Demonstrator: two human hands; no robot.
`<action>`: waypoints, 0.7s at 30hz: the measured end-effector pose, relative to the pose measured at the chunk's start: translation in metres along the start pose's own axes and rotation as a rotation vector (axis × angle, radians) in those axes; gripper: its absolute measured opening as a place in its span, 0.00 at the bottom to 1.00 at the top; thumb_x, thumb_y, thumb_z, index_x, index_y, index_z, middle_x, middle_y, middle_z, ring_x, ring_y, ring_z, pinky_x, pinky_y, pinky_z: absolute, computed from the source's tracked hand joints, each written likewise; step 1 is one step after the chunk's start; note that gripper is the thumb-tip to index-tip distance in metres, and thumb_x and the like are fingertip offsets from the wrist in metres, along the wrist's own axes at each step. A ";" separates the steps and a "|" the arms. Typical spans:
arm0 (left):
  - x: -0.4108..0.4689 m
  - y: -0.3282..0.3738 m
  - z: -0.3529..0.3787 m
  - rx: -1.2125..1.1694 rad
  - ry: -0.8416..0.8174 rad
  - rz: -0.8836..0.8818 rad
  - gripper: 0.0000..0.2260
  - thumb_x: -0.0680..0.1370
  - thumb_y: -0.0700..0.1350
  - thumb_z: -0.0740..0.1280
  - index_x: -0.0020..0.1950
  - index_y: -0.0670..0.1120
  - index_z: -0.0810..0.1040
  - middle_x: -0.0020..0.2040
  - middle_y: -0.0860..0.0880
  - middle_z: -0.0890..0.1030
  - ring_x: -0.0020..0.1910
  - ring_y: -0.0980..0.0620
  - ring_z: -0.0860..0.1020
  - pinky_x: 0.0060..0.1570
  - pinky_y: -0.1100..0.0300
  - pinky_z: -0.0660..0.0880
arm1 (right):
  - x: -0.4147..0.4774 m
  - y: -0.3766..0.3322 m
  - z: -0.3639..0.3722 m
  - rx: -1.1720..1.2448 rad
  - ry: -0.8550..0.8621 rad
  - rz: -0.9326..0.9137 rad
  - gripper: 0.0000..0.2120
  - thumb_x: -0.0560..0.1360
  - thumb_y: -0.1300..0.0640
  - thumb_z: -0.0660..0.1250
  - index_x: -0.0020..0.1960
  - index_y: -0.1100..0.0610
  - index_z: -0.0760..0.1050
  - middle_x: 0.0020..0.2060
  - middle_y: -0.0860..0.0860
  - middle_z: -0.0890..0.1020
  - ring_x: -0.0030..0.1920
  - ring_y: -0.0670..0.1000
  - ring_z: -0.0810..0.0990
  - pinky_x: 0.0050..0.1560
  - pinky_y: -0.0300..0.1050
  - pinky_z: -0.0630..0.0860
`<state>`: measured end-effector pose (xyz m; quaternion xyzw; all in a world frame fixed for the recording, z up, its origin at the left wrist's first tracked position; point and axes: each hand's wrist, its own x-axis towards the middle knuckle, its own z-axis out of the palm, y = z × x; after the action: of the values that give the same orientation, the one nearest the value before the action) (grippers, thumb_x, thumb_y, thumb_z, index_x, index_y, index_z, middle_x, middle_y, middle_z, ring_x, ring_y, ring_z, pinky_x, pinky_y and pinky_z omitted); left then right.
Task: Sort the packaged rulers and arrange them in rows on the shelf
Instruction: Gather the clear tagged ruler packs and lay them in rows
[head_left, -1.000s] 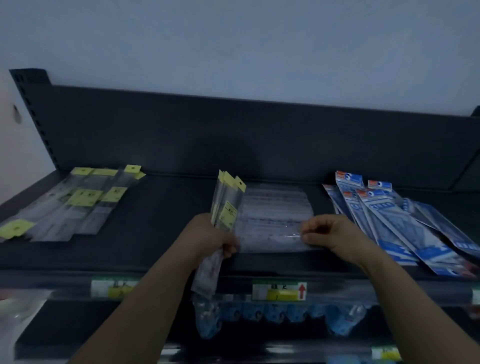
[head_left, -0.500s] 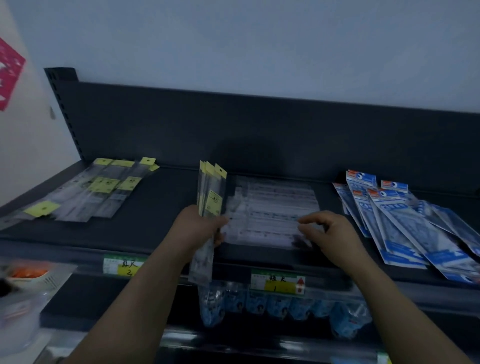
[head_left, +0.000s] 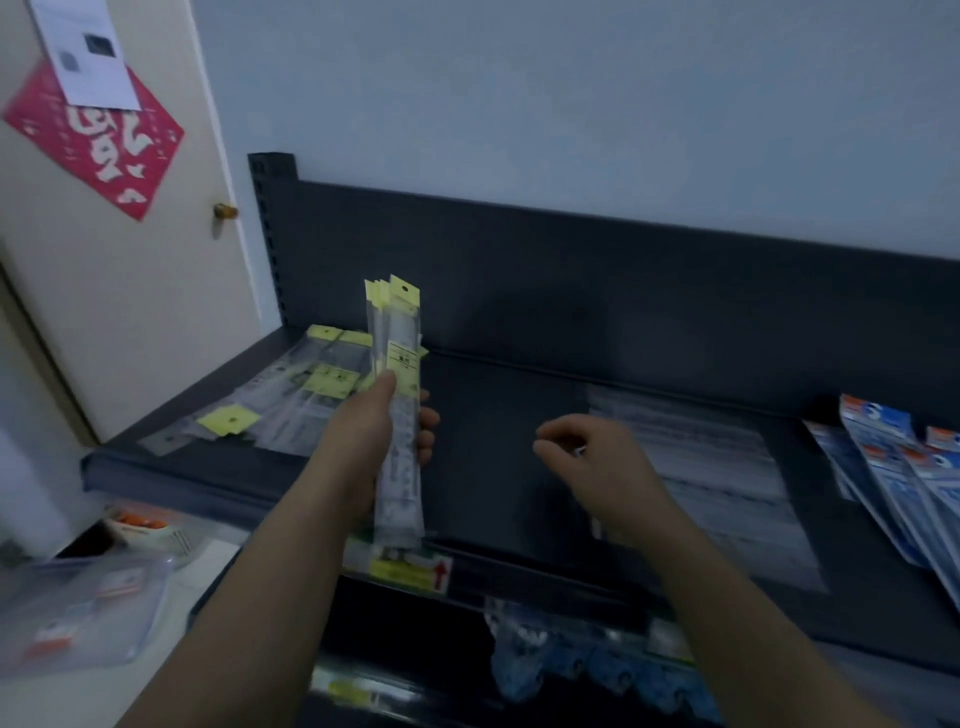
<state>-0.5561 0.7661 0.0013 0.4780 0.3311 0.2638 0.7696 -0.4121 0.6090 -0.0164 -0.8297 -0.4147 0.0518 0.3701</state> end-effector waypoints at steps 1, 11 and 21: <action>0.005 0.007 -0.013 0.005 0.024 0.018 0.21 0.83 0.54 0.53 0.56 0.38 0.75 0.34 0.46 0.78 0.28 0.51 0.73 0.26 0.62 0.72 | 0.010 -0.010 0.014 -0.008 -0.007 0.000 0.11 0.76 0.52 0.68 0.56 0.55 0.80 0.51 0.47 0.82 0.50 0.44 0.78 0.50 0.36 0.72; 0.066 0.073 -0.116 0.000 0.047 0.005 0.20 0.83 0.54 0.54 0.50 0.39 0.75 0.36 0.43 0.78 0.28 0.51 0.72 0.24 0.63 0.72 | 0.110 -0.105 0.138 -0.098 -0.148 0.332 0.23 0.68 0.36 0.67 0.32 0.53 0.64 0.30 0.48 0.68 0.30 0.50 0.68 0.28 0.42 0.61; 0.102 0.071 -0.136 0.102 -0.078 -0.103 0.22 0.83 0.54 0.55 0.47 0.37 0.77 0.36 0.43 0.78 0.29 0.51 0.74 0.29 0.59 0.72 | 0.124 -0.103 0.146 -0.080 0.004 0.472 0.14 0.74 0.52 0.64 0.33 0.56 0.67 0.30 0.49 0.72 0.30 0.48 0.70 0.27 0.40 0.60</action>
<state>-0.6010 0.9449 -0.0043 0.5091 0.3379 0.1878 0.7690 -0.4554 0.8218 -0.0264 -0.9178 -0.2101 0.1187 0.3154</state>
